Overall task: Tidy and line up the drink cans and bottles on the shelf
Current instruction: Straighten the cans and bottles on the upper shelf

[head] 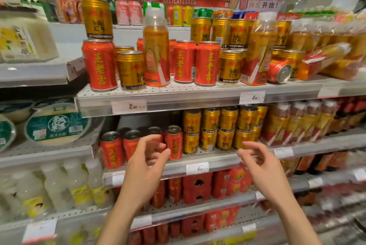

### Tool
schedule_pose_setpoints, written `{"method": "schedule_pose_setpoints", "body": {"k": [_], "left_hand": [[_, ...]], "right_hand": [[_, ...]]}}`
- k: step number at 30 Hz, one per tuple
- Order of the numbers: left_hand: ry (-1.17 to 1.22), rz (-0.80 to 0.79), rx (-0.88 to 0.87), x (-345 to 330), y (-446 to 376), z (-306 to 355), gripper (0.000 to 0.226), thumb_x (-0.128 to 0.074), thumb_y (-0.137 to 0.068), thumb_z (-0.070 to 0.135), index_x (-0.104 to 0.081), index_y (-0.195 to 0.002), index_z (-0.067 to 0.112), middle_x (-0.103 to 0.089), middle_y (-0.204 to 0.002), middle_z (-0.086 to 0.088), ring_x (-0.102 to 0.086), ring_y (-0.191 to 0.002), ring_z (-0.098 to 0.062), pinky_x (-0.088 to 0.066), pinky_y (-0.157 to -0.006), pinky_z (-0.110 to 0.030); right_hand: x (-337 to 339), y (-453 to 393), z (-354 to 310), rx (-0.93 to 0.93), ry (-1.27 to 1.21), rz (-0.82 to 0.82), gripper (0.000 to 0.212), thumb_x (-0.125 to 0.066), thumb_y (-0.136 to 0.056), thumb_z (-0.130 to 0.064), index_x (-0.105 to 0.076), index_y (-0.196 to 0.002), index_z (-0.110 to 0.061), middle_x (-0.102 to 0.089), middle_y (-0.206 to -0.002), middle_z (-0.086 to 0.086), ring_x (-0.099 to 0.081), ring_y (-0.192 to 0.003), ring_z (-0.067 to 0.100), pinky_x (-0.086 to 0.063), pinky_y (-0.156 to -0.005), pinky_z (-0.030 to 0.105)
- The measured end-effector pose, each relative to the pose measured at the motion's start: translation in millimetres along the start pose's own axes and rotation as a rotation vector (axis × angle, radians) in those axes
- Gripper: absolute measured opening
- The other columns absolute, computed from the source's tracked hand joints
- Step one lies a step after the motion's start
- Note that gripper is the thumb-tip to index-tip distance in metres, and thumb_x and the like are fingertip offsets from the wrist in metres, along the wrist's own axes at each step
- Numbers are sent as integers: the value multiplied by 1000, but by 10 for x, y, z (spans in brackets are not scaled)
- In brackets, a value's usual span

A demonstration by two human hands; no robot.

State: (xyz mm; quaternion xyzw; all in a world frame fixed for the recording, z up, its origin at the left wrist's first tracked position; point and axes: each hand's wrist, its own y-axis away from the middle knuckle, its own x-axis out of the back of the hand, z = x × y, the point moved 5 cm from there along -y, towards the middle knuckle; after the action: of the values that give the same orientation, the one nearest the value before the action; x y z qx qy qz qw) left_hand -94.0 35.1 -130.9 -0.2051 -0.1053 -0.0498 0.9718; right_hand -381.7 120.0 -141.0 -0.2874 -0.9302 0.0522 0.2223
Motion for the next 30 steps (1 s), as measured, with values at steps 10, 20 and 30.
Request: {"method": "schedule_pose_setpoints", "body": {"k": [10,20,30], "left_hand": [[13,18,43,-1718,-31,400,28,-69,-92,26,-57,-117,35,-70,-101,14,-67,-92,-9,-52,-81,-17],[-7,-23,89,-2610,-87,578,26,-67,-90,33,-59,-115,38,-70,-100,15,-67,-94,-7,-51,-87,-28],[30,-22,-17,-2803,-450,639,28,-67,-92,31,-58,-117,36,-70,-101,16,-66,-96,-5,-51,-82,-23]], "right_hand": [[1294,-720,752,29,-4,-72,19,-64,-96,-35,-64,-115,-32,-73,-97,-8,-66,-84,-4,-49,-66,8],[2131,-1153,1385,-82,-62,-59,23,-65,-94,-40,-63,-116,-37,-74,-104,-10,-71,-96,10,-58,-92,40],[2296,-1449,1084,24,73,-1,20,-65,-94,-37,-61,-114,-36,-72,-96,-9,-68,-92,6,-57,-80,26]]}}
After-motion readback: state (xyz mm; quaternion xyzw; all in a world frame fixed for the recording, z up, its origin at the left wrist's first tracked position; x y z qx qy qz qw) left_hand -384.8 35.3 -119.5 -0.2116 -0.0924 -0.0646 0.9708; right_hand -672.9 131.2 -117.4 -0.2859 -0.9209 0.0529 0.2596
